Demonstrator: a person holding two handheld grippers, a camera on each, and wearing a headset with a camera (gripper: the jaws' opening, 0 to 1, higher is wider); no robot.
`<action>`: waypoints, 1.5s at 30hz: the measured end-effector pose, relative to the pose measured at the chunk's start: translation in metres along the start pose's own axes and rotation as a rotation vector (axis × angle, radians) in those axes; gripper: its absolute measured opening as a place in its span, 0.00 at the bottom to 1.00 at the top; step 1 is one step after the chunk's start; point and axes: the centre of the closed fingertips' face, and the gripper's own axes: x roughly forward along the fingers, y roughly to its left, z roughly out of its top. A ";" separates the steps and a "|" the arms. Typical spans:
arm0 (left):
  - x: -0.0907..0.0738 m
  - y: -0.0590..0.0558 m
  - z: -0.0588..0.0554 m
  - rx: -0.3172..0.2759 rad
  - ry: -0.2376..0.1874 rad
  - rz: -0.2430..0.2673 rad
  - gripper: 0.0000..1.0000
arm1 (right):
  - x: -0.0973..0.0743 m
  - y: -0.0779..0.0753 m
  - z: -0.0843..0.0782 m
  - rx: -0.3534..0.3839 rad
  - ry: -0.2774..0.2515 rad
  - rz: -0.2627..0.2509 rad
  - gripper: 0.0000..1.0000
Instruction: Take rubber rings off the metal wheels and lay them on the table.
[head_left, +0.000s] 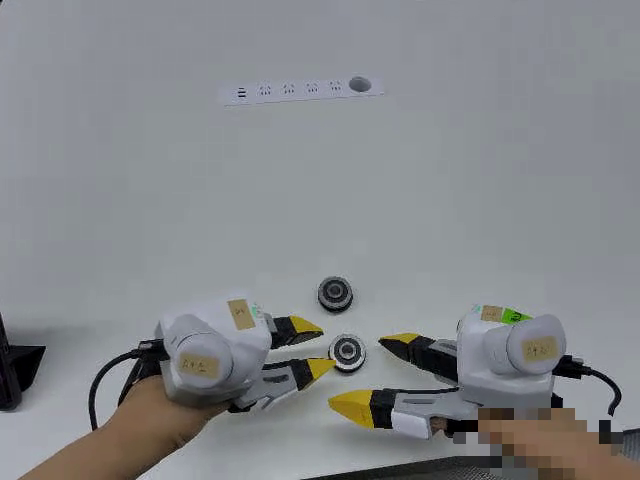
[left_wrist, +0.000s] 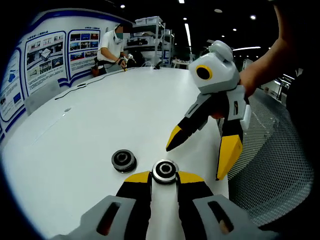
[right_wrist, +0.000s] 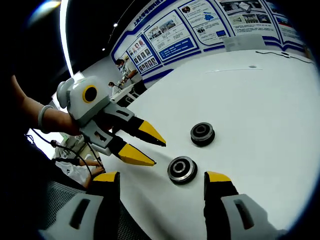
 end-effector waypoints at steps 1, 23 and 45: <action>0.002 0.000 0.000 0.006 0.004 -0.004 0.20 | 0.000 0.000 0.000 0.003 0.001 0.001 0.69; 0.025 -0.005 -0.005 0.098 0.088 -0.061 0.17 | 0.003 -0.002 0.001 0.047 -0.022 0.011 0.68; 0.030 -0.005 -0.010 0.128 0.133 -0.096 0.14 | 0.007 -0.004 0.005 0.091 -0.036 0.030 0.68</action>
